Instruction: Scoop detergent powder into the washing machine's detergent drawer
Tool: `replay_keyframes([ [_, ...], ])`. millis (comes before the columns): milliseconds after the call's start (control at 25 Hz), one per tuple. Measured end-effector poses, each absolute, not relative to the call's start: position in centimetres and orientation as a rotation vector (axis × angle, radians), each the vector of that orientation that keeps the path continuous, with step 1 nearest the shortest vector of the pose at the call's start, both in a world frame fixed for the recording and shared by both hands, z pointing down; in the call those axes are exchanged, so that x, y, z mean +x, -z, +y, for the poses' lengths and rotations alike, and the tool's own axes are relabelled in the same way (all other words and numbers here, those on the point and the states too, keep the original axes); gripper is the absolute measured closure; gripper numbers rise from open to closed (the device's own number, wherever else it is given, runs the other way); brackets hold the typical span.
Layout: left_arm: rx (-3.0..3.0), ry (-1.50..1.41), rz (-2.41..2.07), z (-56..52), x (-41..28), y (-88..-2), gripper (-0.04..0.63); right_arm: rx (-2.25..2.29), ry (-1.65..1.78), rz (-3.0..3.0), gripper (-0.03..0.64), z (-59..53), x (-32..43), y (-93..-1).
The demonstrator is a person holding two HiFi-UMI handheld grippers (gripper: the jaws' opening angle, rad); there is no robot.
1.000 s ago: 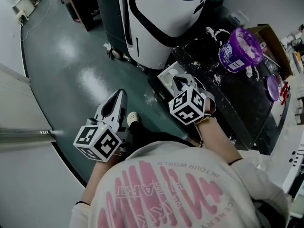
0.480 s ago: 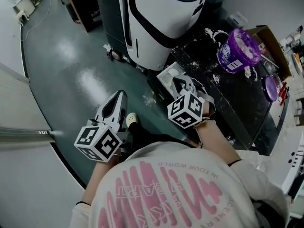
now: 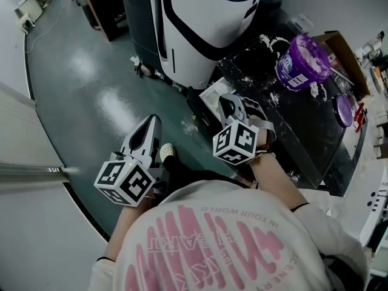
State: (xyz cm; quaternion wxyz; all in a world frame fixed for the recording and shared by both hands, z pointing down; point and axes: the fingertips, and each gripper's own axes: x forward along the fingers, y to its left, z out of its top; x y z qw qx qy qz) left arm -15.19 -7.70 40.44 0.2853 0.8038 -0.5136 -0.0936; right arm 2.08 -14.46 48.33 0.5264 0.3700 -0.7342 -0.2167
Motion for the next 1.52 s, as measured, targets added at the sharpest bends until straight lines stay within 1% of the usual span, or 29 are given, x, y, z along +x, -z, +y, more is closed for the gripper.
replay_keyframes([
  [440, 2.168, 0.261, -1.378, -6.9, -15.3, -39.5, 0.595, 0.917, 0.589, -1.735, 0.615, -14.0, 2.3, -46.9],
  [720, 2.185, 0.272, -1.374, -7.0, -14.5, -39.0, 0.595, 1.069, 0.537, -1.885, 0.614, -13.8, 2.3, -44.1],
  [880, 2.196, 0.262, -1.368, -7.0, -13.7, -38.9, 0.595, 1.254, 0.225, -2.1, 0.614, -13.9, 3.7, -43.1],
  [1160, 2.206, 0.206, -1.382, -6.9, -12.3, -39.2, 0.595, 1.563, -0.585, -2.441, 0.614, -13.7, 7.5, -42.9],
  [1400, 2.203, 0.176, -1.425, -6.8, -11.6, -39.2, 0.595, 1.632, -0.893, -2.524, 0.614, -12.4, 8.5, -42.6],
  [1520, 2.206, 0.175, -1.438, -6.7, -11.4, -39.3, 0.595, 1.638, -0.944, -2.55, 0.614, -11.8, 8.3, -42.2],
])
